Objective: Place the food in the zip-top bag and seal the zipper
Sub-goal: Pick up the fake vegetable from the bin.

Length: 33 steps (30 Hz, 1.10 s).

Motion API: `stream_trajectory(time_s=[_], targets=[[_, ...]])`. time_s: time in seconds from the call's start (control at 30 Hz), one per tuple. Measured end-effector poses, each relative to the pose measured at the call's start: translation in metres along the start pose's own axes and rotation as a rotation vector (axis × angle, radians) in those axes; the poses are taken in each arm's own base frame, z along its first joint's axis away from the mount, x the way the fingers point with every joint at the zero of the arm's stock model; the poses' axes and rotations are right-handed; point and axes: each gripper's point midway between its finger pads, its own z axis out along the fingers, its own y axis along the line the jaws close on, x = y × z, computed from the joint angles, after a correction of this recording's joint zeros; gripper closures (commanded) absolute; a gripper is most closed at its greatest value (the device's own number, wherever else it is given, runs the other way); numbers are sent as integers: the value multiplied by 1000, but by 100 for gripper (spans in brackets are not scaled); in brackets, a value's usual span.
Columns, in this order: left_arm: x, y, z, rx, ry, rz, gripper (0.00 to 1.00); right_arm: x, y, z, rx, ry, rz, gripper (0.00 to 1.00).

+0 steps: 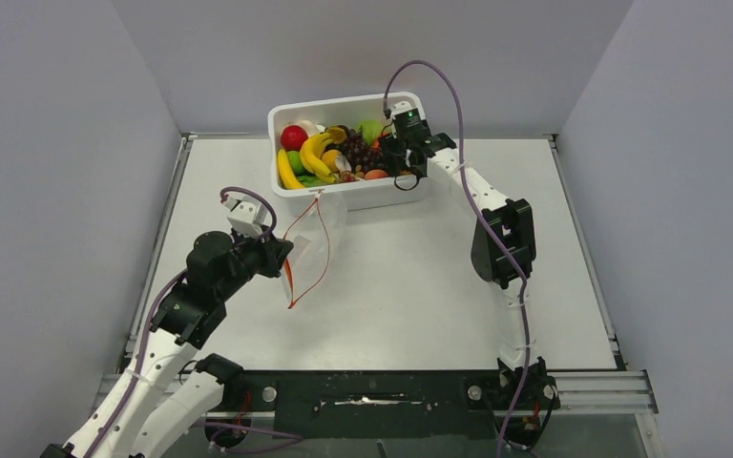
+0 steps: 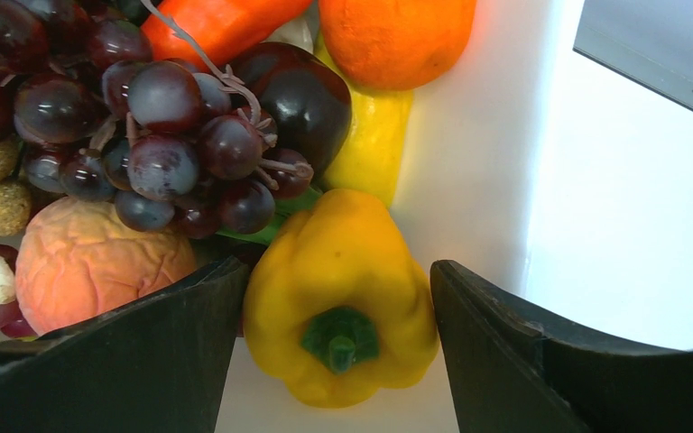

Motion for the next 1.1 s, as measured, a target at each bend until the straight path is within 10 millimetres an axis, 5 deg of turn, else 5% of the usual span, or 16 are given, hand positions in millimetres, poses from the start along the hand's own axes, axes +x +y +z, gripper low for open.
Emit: stream_trajectory(time_s=[0.3,0.7,0.9,1.1], targets=[[0,0,0,0,0,0,100,0,-4,0,27,-3,13,54],[-1,2,0,-11,-4,-1,100,-5,-6,-9,47,-45,37,61],[-1,3,0,-18,-8,-1,100,-16,-13,-34,50,-84,54,63],[-1,4,0,-23,-9,-2,100,-32,-18,-81,39,-150,83,64]])
